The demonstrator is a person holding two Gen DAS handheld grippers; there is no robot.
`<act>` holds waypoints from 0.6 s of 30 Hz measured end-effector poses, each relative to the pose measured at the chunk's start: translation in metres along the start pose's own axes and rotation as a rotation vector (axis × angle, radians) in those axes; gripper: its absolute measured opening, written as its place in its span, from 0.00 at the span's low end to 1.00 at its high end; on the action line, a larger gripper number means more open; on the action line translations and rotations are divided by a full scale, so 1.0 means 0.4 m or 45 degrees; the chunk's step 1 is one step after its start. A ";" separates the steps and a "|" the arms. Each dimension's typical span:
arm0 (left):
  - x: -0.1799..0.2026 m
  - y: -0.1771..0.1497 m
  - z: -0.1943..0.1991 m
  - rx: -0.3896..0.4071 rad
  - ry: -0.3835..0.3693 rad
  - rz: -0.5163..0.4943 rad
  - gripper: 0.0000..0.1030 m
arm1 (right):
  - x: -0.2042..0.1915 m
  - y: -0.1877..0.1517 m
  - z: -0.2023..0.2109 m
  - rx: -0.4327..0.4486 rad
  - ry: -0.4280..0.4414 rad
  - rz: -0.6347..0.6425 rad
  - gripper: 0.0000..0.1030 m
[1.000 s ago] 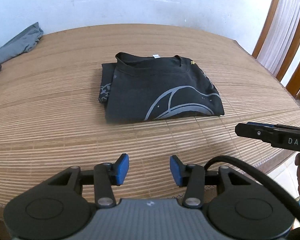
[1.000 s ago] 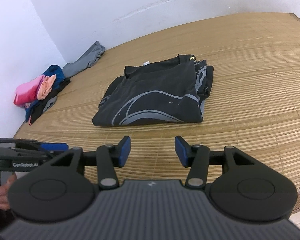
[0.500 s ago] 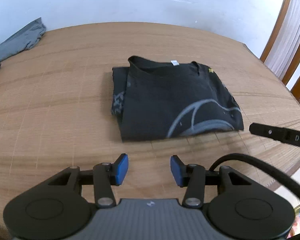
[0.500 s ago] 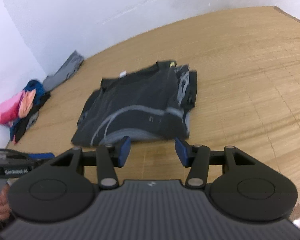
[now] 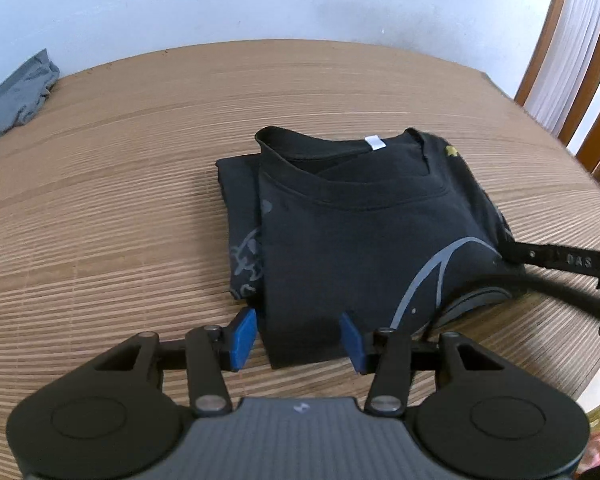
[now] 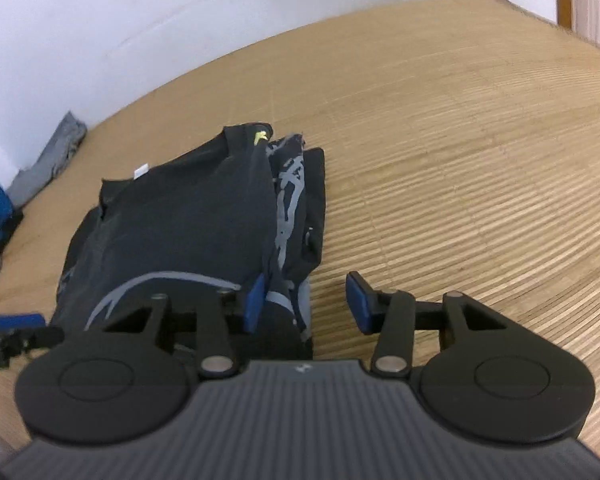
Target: Fold clothes
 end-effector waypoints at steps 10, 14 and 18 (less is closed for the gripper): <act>0.060 0.026 -0.007 -0.018 -0.023 -0.055 0.53 | -0.088 0.022 0.051 0.010 0.087 0.146 0.54; 0.082 0.013 -0.029 -0.066 0.028 -0.087 0.64 | -0.097 0.003 0.030 -0.031 0.090 0.153 0.54; 0.096 0.010 -0.039 -0.095 0.038 -0.081 0.73 | -0.097 -0.005 0.030 -0.037 0.079 0.164 0.54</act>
Point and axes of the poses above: each gripper's, at about its wrist camera, not at the fingertips, and z roughly against the way its jaws point, x to its right, y to its top, the point moved 7 cm from there along -z, roughly the way its jaws point, and after that the axes turned 10 degrees about -x, right-handed, at the moved point
